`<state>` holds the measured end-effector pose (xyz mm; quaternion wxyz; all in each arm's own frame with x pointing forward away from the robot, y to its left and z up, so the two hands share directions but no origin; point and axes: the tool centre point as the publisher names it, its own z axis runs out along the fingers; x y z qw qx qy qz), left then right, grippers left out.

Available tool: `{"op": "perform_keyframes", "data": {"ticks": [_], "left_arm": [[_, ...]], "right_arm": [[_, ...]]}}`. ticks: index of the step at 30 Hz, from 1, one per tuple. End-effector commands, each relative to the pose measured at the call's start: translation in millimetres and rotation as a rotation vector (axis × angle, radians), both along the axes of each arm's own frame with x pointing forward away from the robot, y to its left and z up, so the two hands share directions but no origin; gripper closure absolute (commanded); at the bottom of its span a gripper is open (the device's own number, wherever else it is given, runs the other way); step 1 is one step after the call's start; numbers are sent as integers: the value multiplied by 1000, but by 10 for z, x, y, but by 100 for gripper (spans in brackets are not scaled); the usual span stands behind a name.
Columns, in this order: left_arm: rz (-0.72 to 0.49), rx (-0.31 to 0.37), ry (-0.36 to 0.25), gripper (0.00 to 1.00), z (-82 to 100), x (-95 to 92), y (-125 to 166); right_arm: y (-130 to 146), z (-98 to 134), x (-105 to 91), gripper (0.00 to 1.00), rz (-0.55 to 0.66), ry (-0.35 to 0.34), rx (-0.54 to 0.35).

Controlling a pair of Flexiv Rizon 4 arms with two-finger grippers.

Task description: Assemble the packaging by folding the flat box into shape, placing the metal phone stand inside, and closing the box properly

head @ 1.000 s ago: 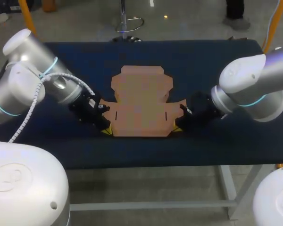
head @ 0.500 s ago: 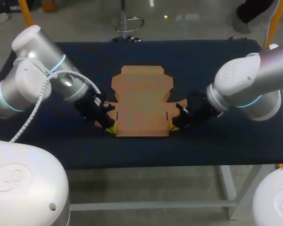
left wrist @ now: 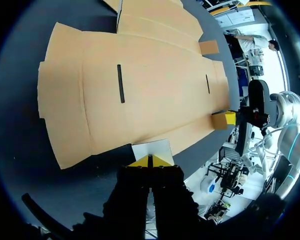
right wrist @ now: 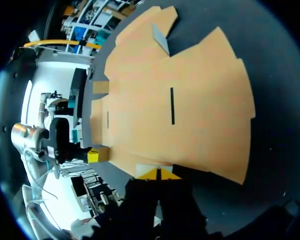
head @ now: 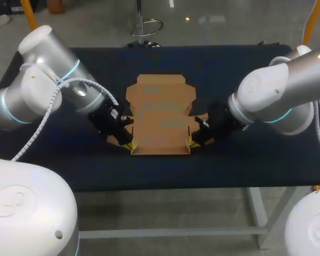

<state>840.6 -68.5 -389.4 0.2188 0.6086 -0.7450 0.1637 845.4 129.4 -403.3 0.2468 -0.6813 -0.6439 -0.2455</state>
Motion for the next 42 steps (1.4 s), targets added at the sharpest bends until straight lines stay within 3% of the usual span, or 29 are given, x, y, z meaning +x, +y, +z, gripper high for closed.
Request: {"op": "perform_keyframes", "data": {"ticks": [1,12,28,42], "left_arm": [[-6,16,4,100,-5,9,-64],[10,32,-2,100,-51,-11,-99],[90,98,-92,100,-90,-50,-172],[121,148,-191,100,-230,-81,-242]], "right_arm": [[54,14,-27,100,-4,-7,-20],[148,-14,-65,100,3,-25,-75],[192,-80,-127,100,-8,-58,-158],[207,-233,-104,100,-18,-61,-224]]}}
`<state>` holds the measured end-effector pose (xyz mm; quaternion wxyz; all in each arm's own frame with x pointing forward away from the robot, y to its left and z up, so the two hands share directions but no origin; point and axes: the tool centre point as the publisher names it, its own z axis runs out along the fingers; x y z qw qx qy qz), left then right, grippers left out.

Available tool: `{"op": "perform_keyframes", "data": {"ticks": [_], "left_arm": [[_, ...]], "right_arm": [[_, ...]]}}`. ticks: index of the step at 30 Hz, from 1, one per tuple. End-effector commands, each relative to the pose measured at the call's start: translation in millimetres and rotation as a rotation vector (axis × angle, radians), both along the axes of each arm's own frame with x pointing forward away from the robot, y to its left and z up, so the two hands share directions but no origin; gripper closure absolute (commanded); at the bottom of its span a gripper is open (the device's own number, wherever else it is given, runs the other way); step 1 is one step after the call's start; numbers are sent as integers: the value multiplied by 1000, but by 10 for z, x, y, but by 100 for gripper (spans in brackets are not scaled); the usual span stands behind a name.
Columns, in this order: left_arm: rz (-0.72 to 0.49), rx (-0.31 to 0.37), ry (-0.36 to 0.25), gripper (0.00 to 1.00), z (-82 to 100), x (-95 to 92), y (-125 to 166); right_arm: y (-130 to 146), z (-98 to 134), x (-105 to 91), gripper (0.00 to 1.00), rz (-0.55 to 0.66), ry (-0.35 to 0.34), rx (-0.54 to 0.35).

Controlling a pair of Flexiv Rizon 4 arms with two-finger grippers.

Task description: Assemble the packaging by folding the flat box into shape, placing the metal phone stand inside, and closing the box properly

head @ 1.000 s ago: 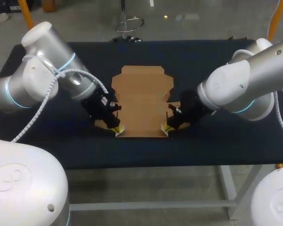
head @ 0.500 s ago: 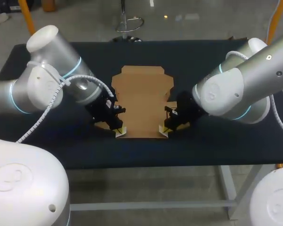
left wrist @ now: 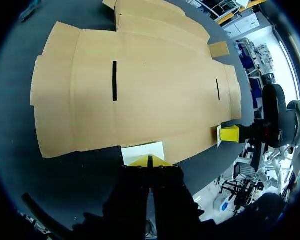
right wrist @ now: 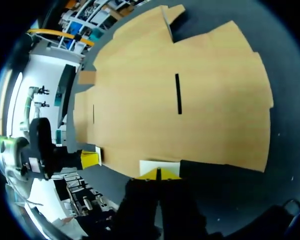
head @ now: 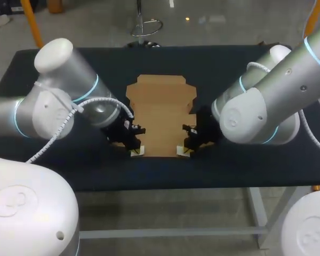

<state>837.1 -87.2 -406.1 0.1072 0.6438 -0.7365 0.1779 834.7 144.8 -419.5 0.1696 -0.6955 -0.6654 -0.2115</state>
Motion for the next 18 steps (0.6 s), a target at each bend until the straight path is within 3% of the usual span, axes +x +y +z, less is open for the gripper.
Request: {"op": "perform_keyframes", "data": {"ticks": [1,11,18], "left_arm": [[16,25,-24,100,-75,-45,-61],[35,65,-46,100,-144,-48,-86],[44,46,-68,100,-9,-66,-62]], "right_arm": [[51,-81,6,100,-14,-5,-64],[53,-171,37,100,-29,3,-104],[-22,-38,27,100,-37,-15,-60]]}}
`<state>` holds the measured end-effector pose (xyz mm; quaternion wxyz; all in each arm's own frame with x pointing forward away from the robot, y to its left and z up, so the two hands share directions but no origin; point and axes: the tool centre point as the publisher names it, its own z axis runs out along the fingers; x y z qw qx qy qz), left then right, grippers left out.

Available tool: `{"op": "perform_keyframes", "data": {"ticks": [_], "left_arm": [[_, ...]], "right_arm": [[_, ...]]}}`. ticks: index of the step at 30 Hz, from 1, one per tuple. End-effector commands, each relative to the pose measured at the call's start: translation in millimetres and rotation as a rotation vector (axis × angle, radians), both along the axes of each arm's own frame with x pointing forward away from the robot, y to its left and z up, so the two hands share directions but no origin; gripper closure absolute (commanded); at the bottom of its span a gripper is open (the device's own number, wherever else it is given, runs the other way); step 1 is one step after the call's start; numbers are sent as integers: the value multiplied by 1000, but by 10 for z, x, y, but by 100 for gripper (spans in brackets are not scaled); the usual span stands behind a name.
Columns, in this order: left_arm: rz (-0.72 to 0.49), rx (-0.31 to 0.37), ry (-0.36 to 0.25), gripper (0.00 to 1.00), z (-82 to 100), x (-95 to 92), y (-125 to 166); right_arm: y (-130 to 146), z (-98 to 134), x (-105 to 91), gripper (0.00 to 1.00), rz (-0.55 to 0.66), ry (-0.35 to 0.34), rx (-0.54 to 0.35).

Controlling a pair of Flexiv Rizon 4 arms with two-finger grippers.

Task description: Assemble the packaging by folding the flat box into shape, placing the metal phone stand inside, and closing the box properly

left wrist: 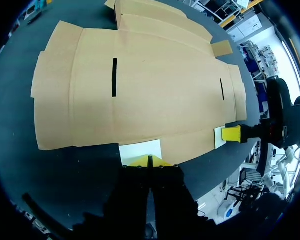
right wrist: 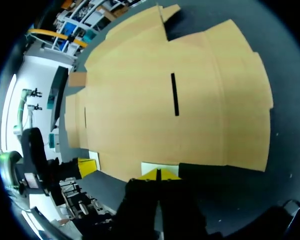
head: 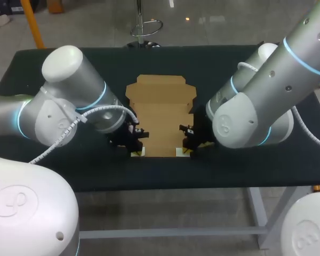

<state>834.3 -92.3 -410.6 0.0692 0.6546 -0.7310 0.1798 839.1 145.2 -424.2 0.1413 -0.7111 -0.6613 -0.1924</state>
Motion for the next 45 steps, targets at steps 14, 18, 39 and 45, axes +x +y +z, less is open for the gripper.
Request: {"op": "perform_keyframes", "data": {"ticks": [14,18,39,45], "left_arm": [[-8,-121,-26,100,406,87,169],[-20,-152,-23,100,489,134,218],[-159,-233,-63,0,1075,543,486],[-146,-208,-51,0,1222,759,591]], "right_arm": [[-354,395,80,100,47,-9,233],[-439,495,154,100,55,-13,275],[-900,1005,635,0,97,-22,463],[-1073,1131,851,0,62,-29,509]]}}
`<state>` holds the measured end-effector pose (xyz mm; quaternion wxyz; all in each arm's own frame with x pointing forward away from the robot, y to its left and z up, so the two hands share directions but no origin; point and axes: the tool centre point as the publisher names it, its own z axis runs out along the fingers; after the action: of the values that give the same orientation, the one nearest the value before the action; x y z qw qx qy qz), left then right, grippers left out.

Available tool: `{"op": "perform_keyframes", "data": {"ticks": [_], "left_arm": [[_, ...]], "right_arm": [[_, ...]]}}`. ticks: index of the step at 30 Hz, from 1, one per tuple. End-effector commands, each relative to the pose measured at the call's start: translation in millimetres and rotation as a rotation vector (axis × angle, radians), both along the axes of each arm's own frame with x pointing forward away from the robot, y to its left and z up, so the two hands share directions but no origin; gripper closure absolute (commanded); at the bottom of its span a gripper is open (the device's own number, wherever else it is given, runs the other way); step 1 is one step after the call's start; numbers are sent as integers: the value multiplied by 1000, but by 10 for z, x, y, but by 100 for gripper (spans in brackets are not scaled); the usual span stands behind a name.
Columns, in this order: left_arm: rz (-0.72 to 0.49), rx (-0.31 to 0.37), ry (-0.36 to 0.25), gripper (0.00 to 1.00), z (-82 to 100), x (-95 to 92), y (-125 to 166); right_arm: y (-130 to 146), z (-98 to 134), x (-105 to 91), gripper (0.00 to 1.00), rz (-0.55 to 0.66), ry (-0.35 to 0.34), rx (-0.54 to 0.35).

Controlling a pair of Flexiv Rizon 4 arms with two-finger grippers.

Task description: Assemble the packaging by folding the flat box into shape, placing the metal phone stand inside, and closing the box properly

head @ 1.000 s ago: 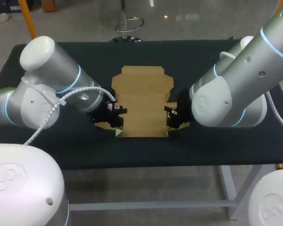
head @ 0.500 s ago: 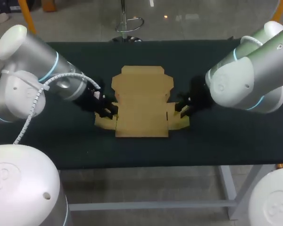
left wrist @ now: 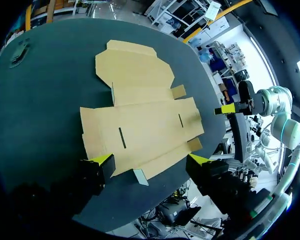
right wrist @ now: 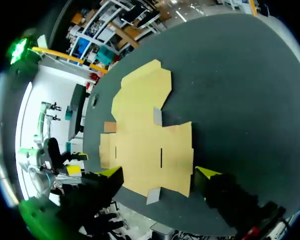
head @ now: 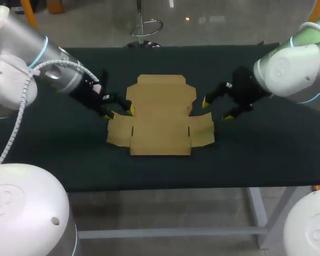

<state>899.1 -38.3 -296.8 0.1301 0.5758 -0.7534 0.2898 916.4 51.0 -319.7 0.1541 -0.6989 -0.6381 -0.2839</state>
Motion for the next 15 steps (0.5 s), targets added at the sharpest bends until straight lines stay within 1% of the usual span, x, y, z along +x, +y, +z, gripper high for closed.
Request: {"op": "perform_keyframes", "data": {"ticks": [1,2,3,15], "left_arm": [[9,47,30,0,105,156,60],[1,56,33,0,133,209,73],[1,56,33,0,133,209,73],[1,56,33,0,133,209,73]], "right_arm": [[-153,100,113,0,115,66,363],[-182,111,152,0,95,66,382],[-209,125,191,0,95,66,396],[-209,125,191,0,95,66,396]]}}
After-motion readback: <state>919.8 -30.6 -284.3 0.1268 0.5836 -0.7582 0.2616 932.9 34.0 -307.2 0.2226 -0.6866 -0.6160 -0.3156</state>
